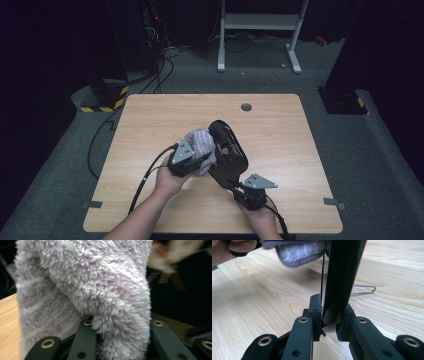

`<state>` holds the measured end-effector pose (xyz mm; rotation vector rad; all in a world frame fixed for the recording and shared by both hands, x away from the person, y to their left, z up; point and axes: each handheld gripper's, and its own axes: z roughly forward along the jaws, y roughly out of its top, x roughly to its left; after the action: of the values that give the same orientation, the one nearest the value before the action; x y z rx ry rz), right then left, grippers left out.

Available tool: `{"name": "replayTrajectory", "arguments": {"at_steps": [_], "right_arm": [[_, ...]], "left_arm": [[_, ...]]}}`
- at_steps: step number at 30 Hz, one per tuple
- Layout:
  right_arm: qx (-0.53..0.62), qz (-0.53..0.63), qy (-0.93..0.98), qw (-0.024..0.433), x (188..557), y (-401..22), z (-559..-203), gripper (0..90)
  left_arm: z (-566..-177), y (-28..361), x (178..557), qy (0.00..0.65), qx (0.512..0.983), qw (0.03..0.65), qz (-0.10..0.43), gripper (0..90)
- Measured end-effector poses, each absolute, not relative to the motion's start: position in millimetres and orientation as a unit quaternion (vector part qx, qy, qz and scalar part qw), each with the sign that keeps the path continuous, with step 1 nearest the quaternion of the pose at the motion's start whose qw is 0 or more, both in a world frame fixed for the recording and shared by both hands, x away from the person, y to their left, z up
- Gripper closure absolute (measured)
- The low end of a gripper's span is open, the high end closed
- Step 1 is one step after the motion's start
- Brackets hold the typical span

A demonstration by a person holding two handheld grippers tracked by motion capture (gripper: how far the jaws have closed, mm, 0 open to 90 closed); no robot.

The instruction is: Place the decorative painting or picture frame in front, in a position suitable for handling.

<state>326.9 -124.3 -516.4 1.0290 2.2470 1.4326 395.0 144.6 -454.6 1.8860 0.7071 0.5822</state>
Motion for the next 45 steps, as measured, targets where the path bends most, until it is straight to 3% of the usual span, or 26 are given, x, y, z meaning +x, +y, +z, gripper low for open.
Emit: {"name": "replayTrajectory", "arguments": {"at_steps": [10, 31, 45], "right_arm": [[0.356, 0.496, 0.779, 0.140, 327, -125, -517, 78.0], [0.355, 0.496, 0.780, 0.141, 328, -125, -517, 78.0], [0.356, 0.493, 0.782, 0.137, 328, -124, -517, 78.1]], "left_arm": [[-463, 159, 409, 0.323, 0.777, 0.481, 0.247, 71.4], [-440, 91, 339, 0.205, 0.791, 0.538, 0.208, 71.4], [-437, 81, 333, 0.185, 0.793, 0.544, 0.203, 71.5]]}}
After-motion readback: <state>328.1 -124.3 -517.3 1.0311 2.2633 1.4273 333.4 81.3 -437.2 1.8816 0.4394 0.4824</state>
